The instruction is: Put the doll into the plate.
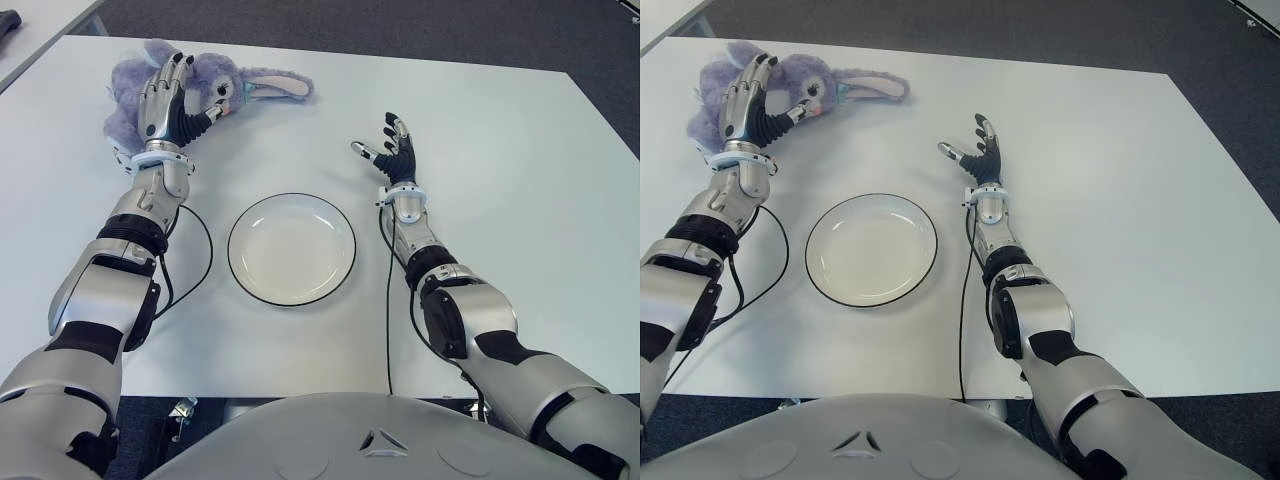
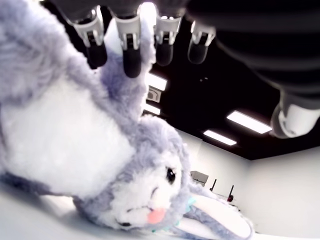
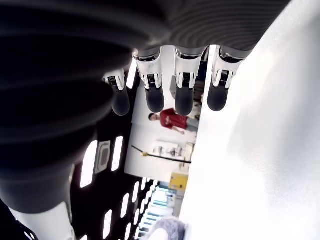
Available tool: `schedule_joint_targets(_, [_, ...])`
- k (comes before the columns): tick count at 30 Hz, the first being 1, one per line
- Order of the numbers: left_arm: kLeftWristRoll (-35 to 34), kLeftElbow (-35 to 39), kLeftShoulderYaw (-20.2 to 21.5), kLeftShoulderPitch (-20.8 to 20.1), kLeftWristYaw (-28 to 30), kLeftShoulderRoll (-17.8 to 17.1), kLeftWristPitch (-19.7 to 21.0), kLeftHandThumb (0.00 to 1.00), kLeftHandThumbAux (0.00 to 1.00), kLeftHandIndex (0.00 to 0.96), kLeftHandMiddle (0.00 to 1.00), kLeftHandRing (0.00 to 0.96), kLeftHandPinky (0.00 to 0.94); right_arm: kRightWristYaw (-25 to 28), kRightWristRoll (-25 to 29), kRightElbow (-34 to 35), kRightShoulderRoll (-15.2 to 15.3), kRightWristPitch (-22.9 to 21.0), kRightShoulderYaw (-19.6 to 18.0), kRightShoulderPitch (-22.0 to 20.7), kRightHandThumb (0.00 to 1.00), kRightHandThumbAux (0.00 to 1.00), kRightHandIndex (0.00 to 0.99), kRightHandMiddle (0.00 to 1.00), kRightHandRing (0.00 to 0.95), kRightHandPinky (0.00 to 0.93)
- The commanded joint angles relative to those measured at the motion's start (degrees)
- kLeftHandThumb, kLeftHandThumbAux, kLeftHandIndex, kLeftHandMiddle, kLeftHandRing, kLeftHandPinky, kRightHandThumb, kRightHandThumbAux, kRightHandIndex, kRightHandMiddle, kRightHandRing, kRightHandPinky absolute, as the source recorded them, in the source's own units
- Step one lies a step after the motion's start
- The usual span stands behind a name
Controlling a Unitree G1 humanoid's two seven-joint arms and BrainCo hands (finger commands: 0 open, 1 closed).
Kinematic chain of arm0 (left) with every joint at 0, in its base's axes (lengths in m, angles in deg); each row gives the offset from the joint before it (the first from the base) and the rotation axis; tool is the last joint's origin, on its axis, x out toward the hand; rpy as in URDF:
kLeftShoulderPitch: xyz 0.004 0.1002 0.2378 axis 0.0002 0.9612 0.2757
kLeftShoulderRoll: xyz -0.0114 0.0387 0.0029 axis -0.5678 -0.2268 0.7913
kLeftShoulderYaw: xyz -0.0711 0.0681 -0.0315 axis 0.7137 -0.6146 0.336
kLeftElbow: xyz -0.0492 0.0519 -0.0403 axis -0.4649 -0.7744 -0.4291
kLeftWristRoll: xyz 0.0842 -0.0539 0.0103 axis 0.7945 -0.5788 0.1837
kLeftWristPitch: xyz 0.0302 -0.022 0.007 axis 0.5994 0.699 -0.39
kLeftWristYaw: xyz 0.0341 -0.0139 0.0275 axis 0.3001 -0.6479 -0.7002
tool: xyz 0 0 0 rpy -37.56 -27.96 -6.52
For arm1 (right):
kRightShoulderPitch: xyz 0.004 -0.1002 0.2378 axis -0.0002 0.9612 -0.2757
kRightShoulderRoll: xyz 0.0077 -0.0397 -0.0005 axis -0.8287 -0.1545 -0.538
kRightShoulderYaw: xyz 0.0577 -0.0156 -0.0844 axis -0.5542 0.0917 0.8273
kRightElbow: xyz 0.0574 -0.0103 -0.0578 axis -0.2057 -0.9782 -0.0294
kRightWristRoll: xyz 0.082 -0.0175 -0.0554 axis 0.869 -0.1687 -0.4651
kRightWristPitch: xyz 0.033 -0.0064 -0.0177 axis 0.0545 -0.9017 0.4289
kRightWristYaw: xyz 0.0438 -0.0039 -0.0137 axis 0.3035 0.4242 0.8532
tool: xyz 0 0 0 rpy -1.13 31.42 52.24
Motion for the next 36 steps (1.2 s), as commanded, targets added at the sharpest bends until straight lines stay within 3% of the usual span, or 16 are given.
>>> schedule_joint_targets(1, [4.0,-0.8,-3.2,-1.7,-2.6,-0.7,2.0,0.280,0.362,0.000,0.000,0.000,0.000,0.7,0.5,-8.2,-2.2,-6.4,-0.4,12.6,0.031,0.771,0.107,0.096,0.085,0.097])
schedule_joint_targets(13, [5.2,15.4,-3.3,4.6,-0.1,-0.5,7.1,0.285,0.355,0.000,0.000,0.000,0.000,0.6,0.6,-8.2,-2.6,-6.6,-0.7,12.6,0.036,0.773,0.111,0.102,0.092,0.097])
schedule_joint_targets(22, [3.7,31.3,-2.8,13.8,6.7,2.5,16.3,0.245,0.357,0.000,0.000,0.028,0.083,0.5,0.4,-8.2,-2.6,-6.5,-0.7,12.5,0.035,0.769,0.109,0.101,0.094,0.101])
schedule_joint_targets(26, [4.5,33.9,-2.5,14.9,7.2,2.9,18.4,0.242,0.356,0.000,0.000,0.031,0.075,0.6,0.3,-8.2,-2.5,-6.5,-0.8,12.6,0.035,0.763,0.108,0.101,0.095,0.103])
schedule_joint_targets(30, [7.1,35.2,-2.8,15.3,5.4,2.9,20.7,0.259,0.341,0.000,0.000,0.009,0.003,0.7,0.3,-8.2,-2.5,-6.5,-0.8,12.6,0.032,0.755,0.107,0.100,0.089,0.098])
schedule_joint_targets(36, [11.1,37.5,-3.5,15.4,4.5,2.4,24.6,0.270,0.338,0.000,0.000,0.000,0.000,1.0,0.2,-8.3,-2.5,-6.5,-0.8,12.6,0.030,0.752,0.108,0.101,0.088,0.097])
